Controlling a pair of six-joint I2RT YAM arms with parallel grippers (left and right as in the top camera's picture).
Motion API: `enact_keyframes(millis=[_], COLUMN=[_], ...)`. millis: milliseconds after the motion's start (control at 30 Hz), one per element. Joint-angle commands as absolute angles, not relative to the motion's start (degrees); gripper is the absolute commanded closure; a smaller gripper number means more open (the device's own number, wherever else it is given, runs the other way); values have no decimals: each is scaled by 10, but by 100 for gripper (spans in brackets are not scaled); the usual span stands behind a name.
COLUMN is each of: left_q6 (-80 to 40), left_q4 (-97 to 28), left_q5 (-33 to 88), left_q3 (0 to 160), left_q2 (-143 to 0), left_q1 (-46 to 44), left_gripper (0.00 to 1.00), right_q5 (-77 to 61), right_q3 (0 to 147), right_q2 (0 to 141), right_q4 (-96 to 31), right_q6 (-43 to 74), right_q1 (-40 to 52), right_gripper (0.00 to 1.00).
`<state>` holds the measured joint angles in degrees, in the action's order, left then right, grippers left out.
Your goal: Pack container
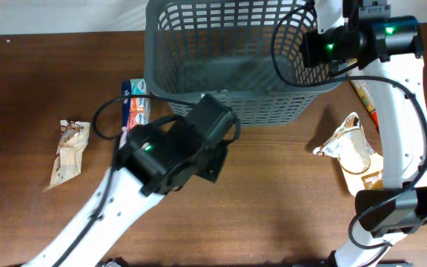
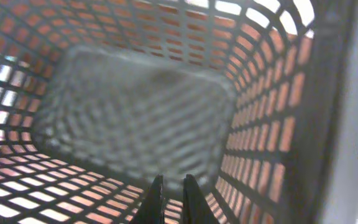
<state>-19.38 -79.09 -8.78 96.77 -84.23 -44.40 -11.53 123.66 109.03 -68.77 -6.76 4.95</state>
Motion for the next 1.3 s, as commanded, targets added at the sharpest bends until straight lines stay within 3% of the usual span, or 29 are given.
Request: enact_keyframes(millis=[0,233,1267], left_q6=[-251,-250,-196], left_q4=[-786,-767,-693], left_q5=[-151,-209,-202], left_q3=[974,974,974], left_q2=[-866,-877,-878], left_q1=[-446,-439,-369], left_gripper=[98,98,98], right_q5=[-81,-81,-81], right_q3=[1244,1244,1244], right_q2=[1095,1095,1095], right_q4=[-695,-716,-801], right_q6=[-50,-51,-51], right_q1=[53,53,53], right_gripper=[96,96,96])
